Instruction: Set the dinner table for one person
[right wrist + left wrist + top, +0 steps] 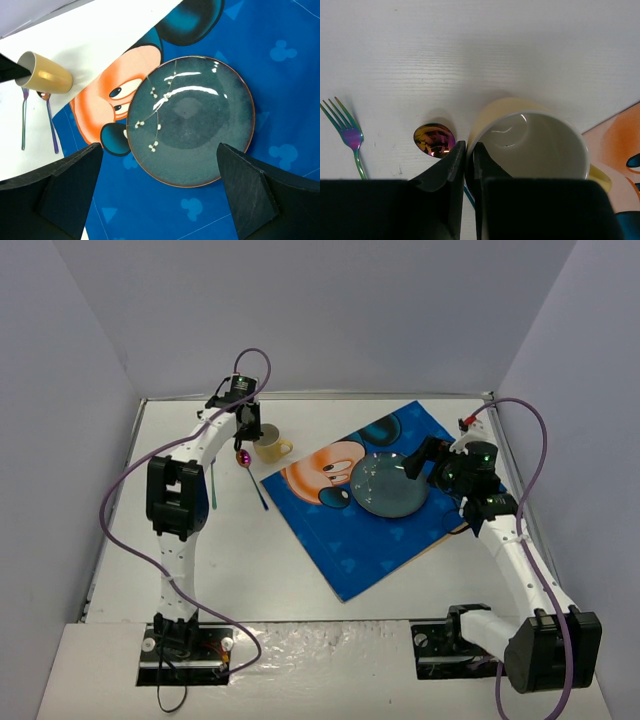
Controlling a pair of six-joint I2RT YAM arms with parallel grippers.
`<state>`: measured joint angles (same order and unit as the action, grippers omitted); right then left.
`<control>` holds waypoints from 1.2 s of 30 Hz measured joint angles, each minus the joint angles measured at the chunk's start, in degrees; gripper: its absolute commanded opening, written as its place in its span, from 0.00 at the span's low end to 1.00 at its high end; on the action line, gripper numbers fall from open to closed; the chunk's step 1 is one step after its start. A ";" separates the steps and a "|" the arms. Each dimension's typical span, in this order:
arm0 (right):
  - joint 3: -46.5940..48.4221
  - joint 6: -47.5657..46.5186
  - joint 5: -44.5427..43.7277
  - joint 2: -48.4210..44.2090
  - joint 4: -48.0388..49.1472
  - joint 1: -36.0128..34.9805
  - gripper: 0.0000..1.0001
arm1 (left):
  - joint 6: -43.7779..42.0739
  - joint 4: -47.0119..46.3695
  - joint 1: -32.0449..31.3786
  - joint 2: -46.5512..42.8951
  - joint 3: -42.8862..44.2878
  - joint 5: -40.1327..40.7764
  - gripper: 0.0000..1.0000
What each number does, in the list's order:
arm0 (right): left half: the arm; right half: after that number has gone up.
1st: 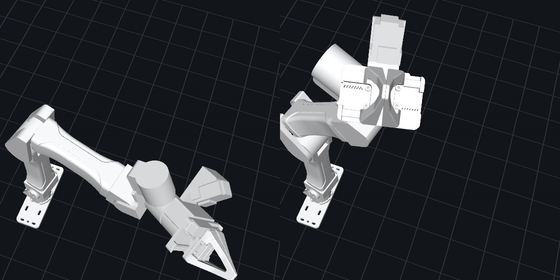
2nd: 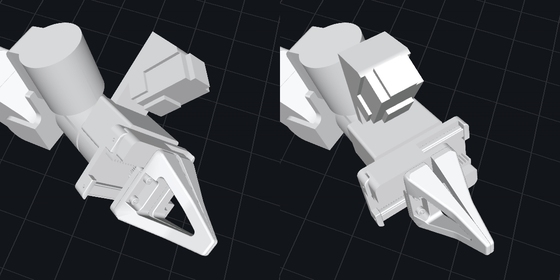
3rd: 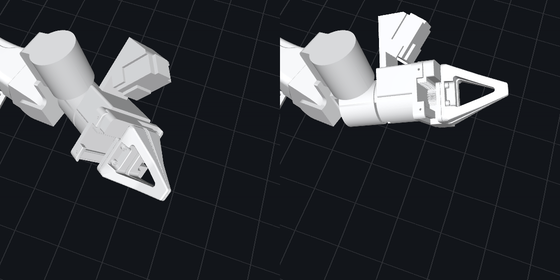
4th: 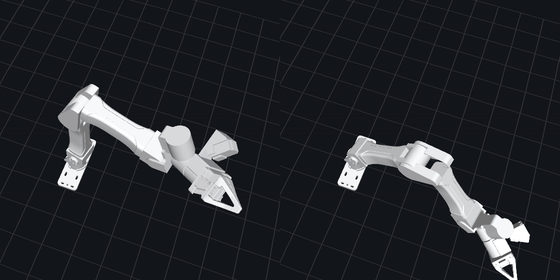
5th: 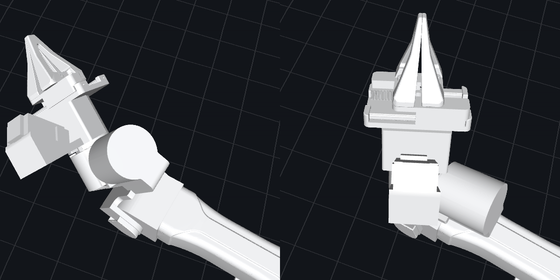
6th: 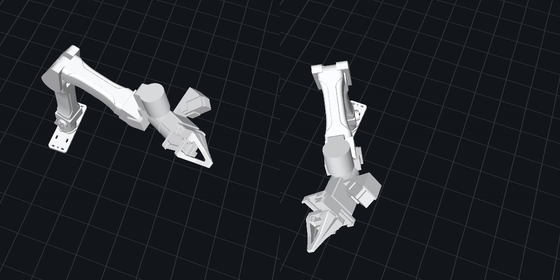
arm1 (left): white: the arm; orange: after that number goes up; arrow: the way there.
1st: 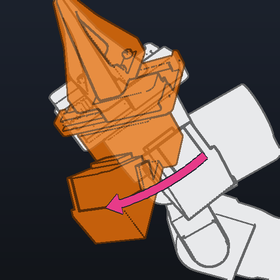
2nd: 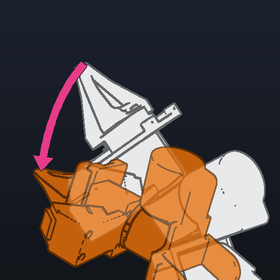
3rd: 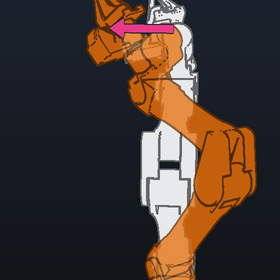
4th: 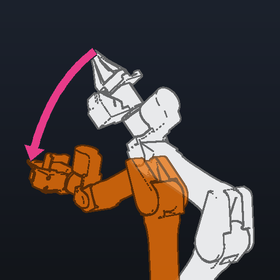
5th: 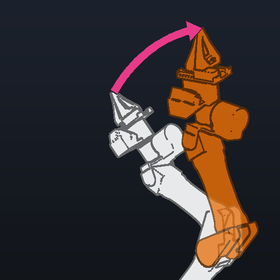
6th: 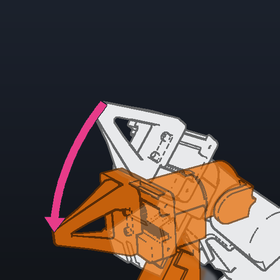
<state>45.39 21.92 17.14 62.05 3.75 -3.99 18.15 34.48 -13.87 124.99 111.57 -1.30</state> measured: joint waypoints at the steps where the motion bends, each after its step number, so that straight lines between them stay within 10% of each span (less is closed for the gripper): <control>1: 0.00 -0.54 0.11 0.02 0.26 -0.70 0.93 | -0.10 0.09 0.00 -0.08 0.00 -0.07 0.00; 14: 16.54 -19.23 -3.50 14.66 1.15 -25.88 0.90 | -3.76 9.31 -3.63 -15.26 -0.40 0.26 0.00; 36: 28.93 -34.52 -1.32 26.27 -1.87 -38.54 0.62 | -3.14 17.19 -13.12 -28.35 -6.18 2.15 0.00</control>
<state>74.32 -12.60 15.83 88.32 1.88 -42.53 15.01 51.67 -26.99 96.64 105.39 0.85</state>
